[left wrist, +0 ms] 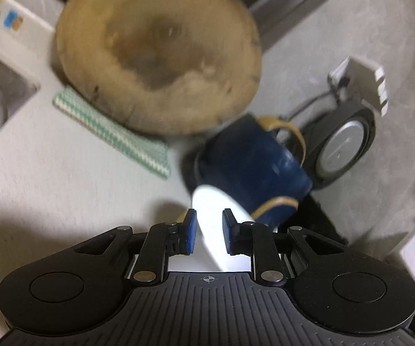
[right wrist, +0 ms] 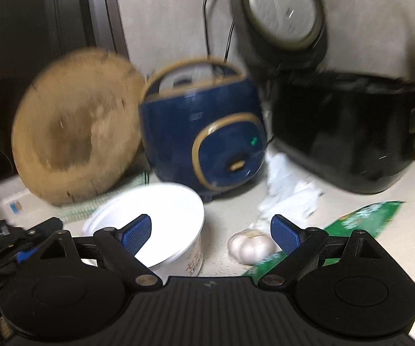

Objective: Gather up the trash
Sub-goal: 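Grasp the white plastic bowl rim with the left gripper while the right gripper lowers to the tissue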

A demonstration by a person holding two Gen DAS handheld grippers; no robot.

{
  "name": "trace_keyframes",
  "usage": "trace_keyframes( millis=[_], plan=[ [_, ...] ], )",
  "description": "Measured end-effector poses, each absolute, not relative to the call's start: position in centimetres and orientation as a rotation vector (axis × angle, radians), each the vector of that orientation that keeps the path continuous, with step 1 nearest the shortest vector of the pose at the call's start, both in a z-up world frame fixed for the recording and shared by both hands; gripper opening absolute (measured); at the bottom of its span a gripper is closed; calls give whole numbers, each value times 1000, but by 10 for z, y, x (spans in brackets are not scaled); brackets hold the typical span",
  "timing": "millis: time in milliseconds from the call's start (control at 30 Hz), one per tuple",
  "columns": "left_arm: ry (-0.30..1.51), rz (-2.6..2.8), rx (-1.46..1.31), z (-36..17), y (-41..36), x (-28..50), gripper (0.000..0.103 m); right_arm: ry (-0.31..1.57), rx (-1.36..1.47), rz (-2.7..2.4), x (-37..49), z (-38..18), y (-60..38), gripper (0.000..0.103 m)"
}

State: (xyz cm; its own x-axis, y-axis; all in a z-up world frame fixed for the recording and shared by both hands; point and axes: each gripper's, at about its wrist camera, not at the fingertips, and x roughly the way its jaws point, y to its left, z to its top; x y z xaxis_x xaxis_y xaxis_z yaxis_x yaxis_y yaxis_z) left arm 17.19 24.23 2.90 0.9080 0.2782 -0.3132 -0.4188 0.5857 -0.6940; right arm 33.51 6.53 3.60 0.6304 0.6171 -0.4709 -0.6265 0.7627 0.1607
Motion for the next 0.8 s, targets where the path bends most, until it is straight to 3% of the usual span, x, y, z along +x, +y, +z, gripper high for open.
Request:
trace_keyframes(
  millis=[67, 100, 133, 167, 233, 433, 467, 800],
  plan=[
    [215, 400, -865, 24, 244, 177, 22, 583, -54, 693, 346, 24, 81, 87],
    [225, 398, -872, 22, 246, 178, 24, 616, -58, 689, 352, 17, 85, 73],
    [228, 398, -880, 19, 247, 177, 29, 645, -50, 705, 355, 12, 85, 52],
    [230, 397, -884, 19, 247, 178, 36, 678, -32, 741, 356, 7, 82, 44],
    [241, 384, -877, 16, 245, 178, 38, 732, -4, 802, 354, 1, 72, 33],
    [335, 287, -782, 19, 228, 196, 38, 693, -99, 856, 316, 7, 44, 25],
    [359, 271, -744, 20, 221, 201, 42, 695, -102, 873, 312, 10, 39, 23],
    [452, 144, -623, 19, 196, 215, 40, 773, -73, 902, 300, 19, -15, 23]
  ],
)
